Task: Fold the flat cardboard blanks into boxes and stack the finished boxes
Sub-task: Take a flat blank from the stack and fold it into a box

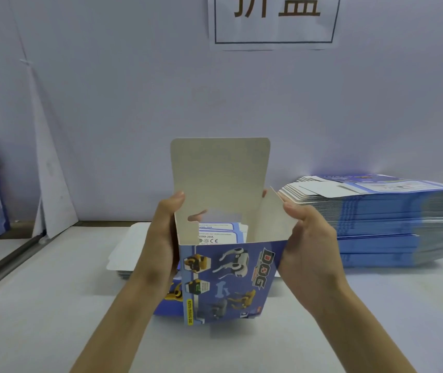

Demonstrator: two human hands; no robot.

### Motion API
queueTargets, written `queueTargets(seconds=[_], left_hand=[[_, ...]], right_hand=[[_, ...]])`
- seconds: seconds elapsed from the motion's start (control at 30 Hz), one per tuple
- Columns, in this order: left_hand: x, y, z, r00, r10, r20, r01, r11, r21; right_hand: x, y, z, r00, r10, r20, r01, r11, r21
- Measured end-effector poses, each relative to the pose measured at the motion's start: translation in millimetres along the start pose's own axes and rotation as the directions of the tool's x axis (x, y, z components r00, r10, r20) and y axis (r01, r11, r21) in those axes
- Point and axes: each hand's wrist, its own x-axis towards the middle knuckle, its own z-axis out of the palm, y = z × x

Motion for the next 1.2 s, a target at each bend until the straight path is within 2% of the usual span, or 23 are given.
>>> queueTargets(seconds=[0.13, 0.3, 0.47, 0.7, 0.87, 1.0, 1.1, 1.2], left_hand=[[2.8, -1.5, -1.0, 1.0, 0.02, -0.009, -0.021, 0.998, -0.063], [3.1, -1.8, -0.6, 0.999, 0.023, -0.023, -0.026, 0.992, -0.121], [0.5, -0.7, -0.6, 1.0, 0.002, -0.022, -0.006, 0.983, -0.183], [1.5, -3.3, 0.4, 0.999, 0.018, -0.031, -0.023, 0.987, -0.158], [2.0, -4.0, 0.4, 0.999, 0.036, -0.011, -0.037, 0.98, -0.196], [1.3, -3.4, 0.5, 0.998, 0.064, 0.014, -0.06, 0.978, -0.202], [2.6, -6.0, -0.1, 0.998, 0.06, 0.011, -0.056, 0.977, -0.208], [4.1, -9.5, 0.7, 0.997, 0.074, 0.013, -0.069, 0.976, -0.207]], right_hand=[[3.1, 8.7, -4.6, 0.989, 0.033, -0.147, -0.012, 0.99, 0.141], [6.4, 9.6, -7.3, 0.981, 0.05, -0.189, -0.029, 0.993, 0.113], [8.2, 12.2, -11.0, 0.992, 0.041, -0.123, -0.029, 0.994, 0.101], [8.1, 18.5, -14.2, 0.998, 0.038, -0.043, -0.034, 0.996, 0.081], [11.8, 15.2, -22.1, 1.0, -0.021, -0.017, 0.02, 0.997, -0.075], [13.2, 28.4, -22.7, 0.997, 0.044, 0.069, -0.035, 0.991, -0.129], [15.6, 29.9, -28.0, 0.997, 0.027, 0.078, -0.015, 0.989, -0.149], [18.4, 35.2, -30.0, 1.0, 0.023, 0.02, -0.019, 0.985, -0.173]])
